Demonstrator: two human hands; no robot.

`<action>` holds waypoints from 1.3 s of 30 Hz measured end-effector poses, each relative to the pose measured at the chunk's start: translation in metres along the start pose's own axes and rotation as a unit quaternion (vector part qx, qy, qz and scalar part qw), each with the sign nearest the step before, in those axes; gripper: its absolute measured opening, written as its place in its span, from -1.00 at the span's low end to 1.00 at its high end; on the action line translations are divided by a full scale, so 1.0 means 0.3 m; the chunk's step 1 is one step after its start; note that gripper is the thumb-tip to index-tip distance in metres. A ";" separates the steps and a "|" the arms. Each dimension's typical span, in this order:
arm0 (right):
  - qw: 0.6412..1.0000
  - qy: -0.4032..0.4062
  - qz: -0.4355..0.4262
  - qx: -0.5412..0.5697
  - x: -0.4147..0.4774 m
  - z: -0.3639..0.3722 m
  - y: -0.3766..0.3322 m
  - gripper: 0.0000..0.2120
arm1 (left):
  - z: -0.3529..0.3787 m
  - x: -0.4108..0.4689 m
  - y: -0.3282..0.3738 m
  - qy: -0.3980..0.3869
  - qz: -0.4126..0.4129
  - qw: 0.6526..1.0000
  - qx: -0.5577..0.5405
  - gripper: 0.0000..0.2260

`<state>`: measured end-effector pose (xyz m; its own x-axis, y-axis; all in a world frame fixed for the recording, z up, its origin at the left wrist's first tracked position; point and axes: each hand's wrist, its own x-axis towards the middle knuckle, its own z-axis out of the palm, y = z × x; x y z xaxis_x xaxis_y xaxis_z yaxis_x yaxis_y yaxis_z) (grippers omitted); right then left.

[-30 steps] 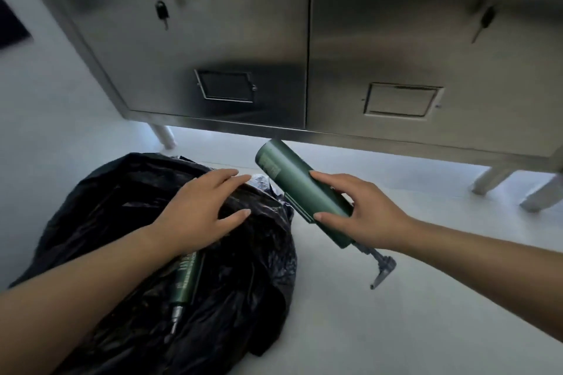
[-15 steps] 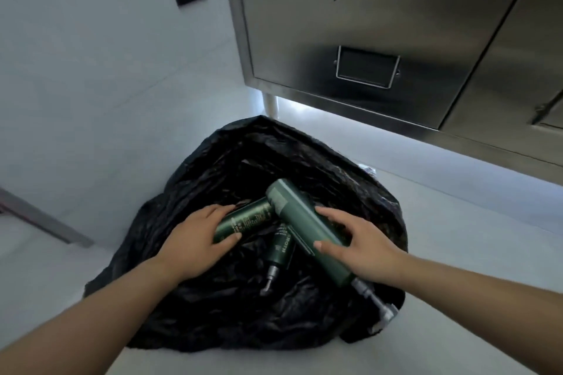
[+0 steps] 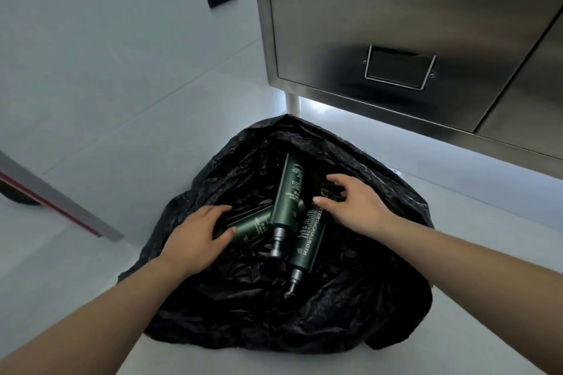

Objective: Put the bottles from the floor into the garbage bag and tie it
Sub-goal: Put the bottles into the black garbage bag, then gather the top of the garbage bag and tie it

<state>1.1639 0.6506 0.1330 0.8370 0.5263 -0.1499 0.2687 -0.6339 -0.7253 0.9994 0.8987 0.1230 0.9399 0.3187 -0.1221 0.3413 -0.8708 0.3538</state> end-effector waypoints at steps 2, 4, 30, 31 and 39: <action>0.997 0.044 -0.048 -0.047 -0.028 -0.036 0.054 -0.44 | 0.012 0.002 0.007 -0.007 0.004 1.000 -0.001 -0.53; 0.989 0.080 -0.089 -0.089 -0.047 -0.079 0.104 -0.48 | 0.025 0.006 0.027 -0.015 0.013 1.000 -0.002 -0.53; 0.979 0.186 -0.039 0.072 -0.166 -0.331 0.249 -0.65 | 0.151 0.037 0.446 -0.057 0.189 0.979 -0.057 -0.54; 0.980 0.184 -0.037 0.069 -0.174 -0.329 0.254 -0.66 | 0.156 0.037 0.464 -0.059 0.196 0.977 -0.058 -0.54; 0.977 0.189 0.010 0.100 -0.190 -0.352 0.293 -0.77 | 0.188 0.027 0.549 -0.075 0.215 0.971 -0.069 -0.55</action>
<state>1.1902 0.5051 0.1489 0.9677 0.2432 0.0665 0.1835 -0.4984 -0.8473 1.0636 0.7367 0.1281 0.9892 -0.1311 -0.0648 -0.0783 -0.8491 0.5224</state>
